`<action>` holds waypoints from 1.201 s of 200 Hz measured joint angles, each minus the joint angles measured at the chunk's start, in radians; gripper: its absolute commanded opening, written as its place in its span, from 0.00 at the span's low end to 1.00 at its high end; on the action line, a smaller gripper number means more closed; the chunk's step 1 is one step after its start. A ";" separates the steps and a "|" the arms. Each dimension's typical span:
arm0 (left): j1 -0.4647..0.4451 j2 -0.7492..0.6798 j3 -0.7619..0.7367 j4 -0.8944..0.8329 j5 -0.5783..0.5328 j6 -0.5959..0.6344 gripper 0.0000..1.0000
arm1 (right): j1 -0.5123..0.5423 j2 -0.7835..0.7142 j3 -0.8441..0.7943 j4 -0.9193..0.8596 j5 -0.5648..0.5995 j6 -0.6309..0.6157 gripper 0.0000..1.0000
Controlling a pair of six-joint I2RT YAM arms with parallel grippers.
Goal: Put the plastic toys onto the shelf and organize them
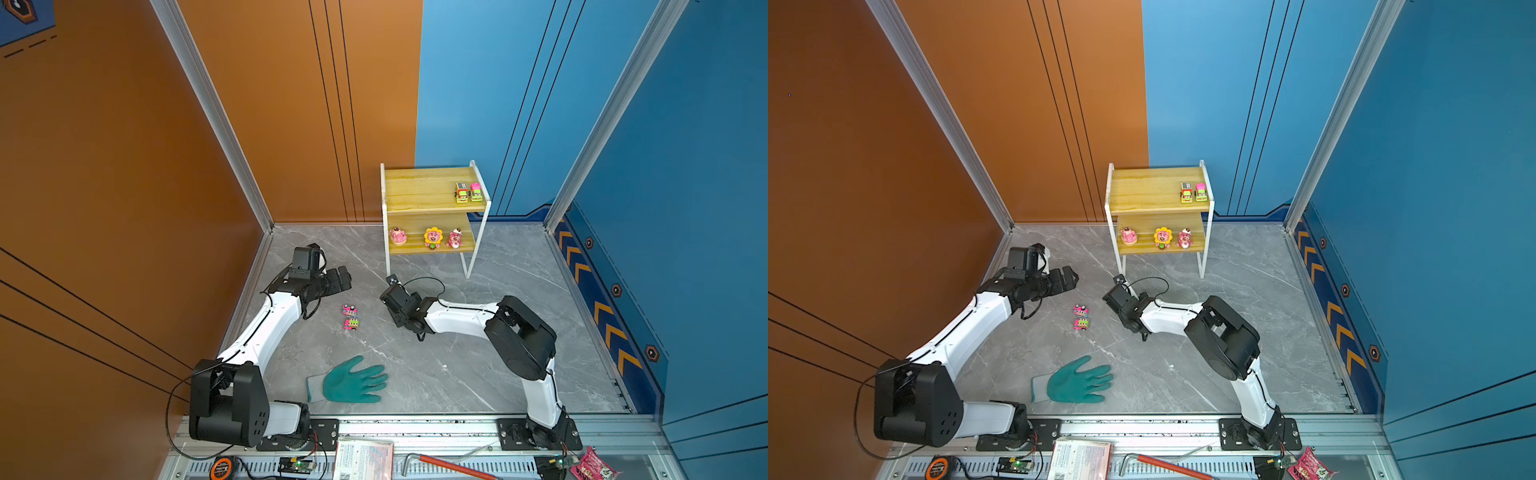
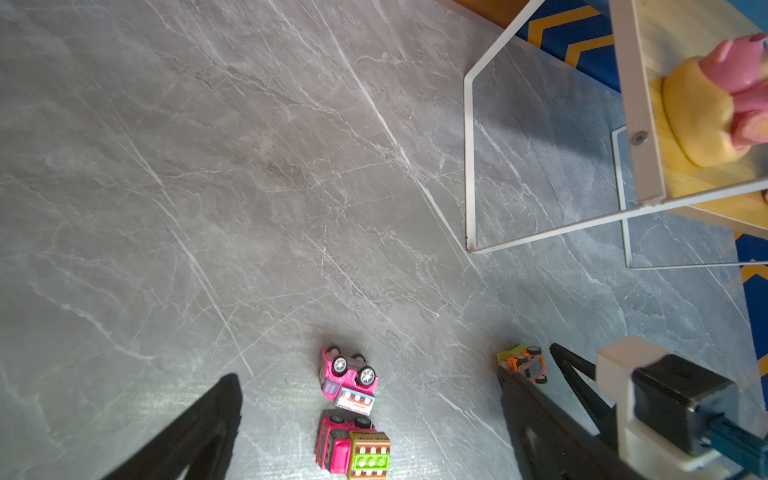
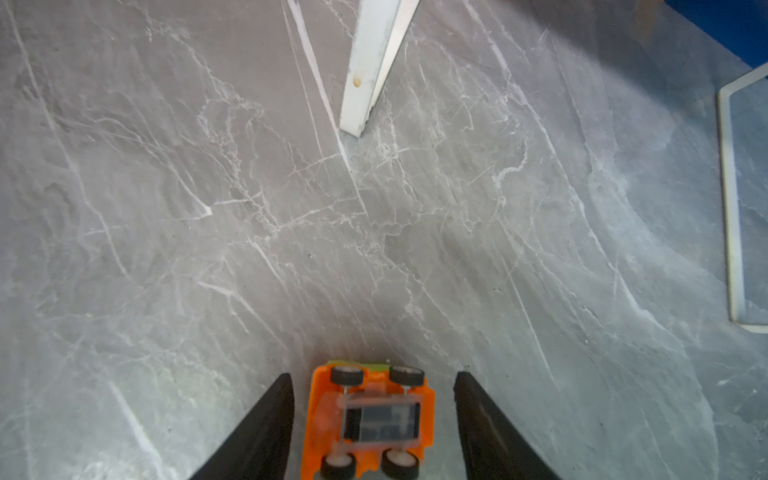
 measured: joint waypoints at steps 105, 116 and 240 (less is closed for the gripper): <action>0.000 0.000 0.000 0.009 0.016 -0.004 0.98 | -0.057 -0.062 -0.061 0.017 -0.109 0.114 0.33; 0.001 -0.002 0.000 0.011 0.017 -0.004 0.98 | -0.074 -0.092 -0.093 0.034 -0.141 0.133 0.34; 0.005 -0.018 0.000 0.023 0.023 -0.008 0.98 | -0.204 -0.336 -0.445 0.319 -0.422 0.407 0.48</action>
